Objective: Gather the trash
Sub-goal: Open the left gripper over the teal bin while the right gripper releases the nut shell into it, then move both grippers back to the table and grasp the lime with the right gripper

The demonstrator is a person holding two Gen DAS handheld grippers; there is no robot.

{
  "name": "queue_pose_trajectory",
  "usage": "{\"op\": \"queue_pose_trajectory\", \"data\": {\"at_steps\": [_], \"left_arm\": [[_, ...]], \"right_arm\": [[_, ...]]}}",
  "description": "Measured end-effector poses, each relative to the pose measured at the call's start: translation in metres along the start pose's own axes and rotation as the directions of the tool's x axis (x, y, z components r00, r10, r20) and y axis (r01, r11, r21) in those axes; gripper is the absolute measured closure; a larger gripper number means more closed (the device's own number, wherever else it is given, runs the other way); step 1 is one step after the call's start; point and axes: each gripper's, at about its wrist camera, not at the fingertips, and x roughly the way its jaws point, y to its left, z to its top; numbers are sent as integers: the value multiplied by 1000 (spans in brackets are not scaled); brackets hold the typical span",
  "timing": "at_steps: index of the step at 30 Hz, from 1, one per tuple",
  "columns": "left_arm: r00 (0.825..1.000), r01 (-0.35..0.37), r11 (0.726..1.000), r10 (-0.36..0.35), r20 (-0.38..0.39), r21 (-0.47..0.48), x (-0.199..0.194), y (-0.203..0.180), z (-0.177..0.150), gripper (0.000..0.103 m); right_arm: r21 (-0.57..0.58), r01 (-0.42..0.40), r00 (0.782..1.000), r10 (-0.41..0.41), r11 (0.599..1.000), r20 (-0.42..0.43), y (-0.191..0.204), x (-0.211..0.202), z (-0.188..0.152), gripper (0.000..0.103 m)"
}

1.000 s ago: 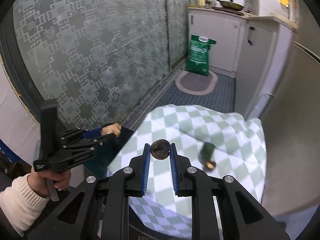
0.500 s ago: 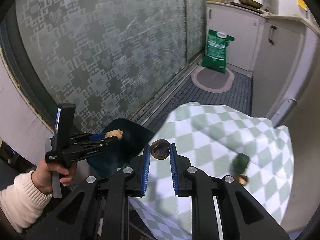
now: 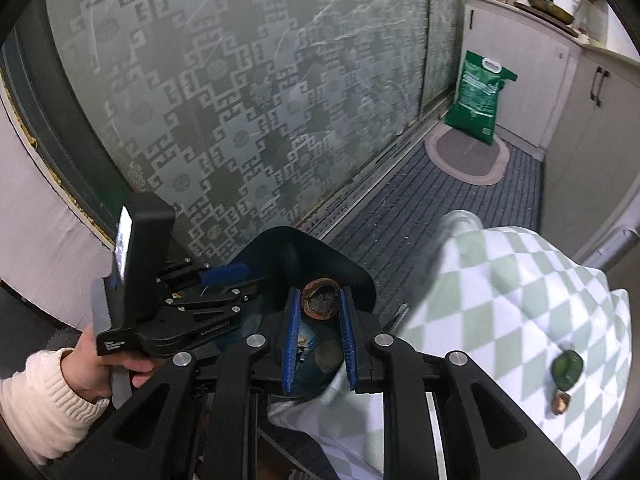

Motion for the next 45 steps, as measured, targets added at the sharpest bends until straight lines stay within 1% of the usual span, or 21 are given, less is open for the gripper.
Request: {"op": "queue_pose_trajectory", "data": {"at_steps": [2, 6, 9, 12, 14, 15, 16, 17, 21, 24, 25, 28, 30, 33, 38, 45], "left_arm": [[1000, 4, 1000, -4, 26, -17, -5, 6, 4, 68], [994, 28, 998, -21, 105, -61, -25, 17, 12, 68], [985, 40, 997, -29, 167, -67, -39, 19, 16, 61], [970, 51, 996, -32, 241, -73, -55, 22, 19, 60], [958, 49, 996, -27, 286, -69, -65, 22, 20, 56], [948, 50, 997, -26, 317, -67, -71, 23, 21, 55], [943, 57, 996, -32, 330, -67, -74, 24, 21, 52], [936, 73, 995, -44, 350, -71, -79, 25, 23, 51], [919, 99, 992, -64, 388, -71, -89, 25, 26, 48], [907, 111, 993, -81, 413, -50, -94, 16, 29, 45], [903, 111, 993, -84, 422, -40, -96, 12, 30, 43], [895, 122, 993, -110, 433, 0, -98, -3, 32, 38], [891, 121, 992, -122, 437, 31, -99, -14, 32, 37], [886, 140, 987, -160, 436, 77, -97, -33, 32, 33], [884, 168, 976, -210, 417, 136, -91, -64, 33, 32], [882, 219, 947, -295, 367, 234, -81, -112, 30, 30]], "right_arm": [[-11, -5, 1000, 5, 1000, -18, 6, 8, 1, 84], [-39, -11, 998, 8, 999, -62, 17, 27, 1, 84], [-56, -17, 996, 13, 998, -84, 24, 37, 2, 84], [-72, -23, 994, 15, 997, -106, 32, 48, 2, 84], [-75, -28, 993, 19, 997, -116, 33, 53, 2, 82], [-73, -32, 992, 23, 997, -120, 33, 54, 1, 80], [-70, -39, 992, 30, 997, -125, 34, 56, 1, 71], [-68, -39, 992, 31, 997, -124, 35, 57, 1, 64], [-62, -38, 995, 31, 997, -99, 34, 52, 4, 64], [-38, -22, 999, 21, 999, -45, 26, 34, 7, 64], [-30, -12, 1000, 11, 999, -28, 23, 28, 8, 64], [9, 15, 1000, -15, 1000, 27, 7, 8, 9, 62], [42, 35, 997, -38, 998, 63, -8, -7, 7, 61], [86, 62, 993, -70, 994, 95, -30, -24, 1, 60], [156, 109, 985, -128, 982, 118, -67, -48, -17, 59], [256, 188, 968, -223, 948, 113, -117, -71, -44, 59]]}}
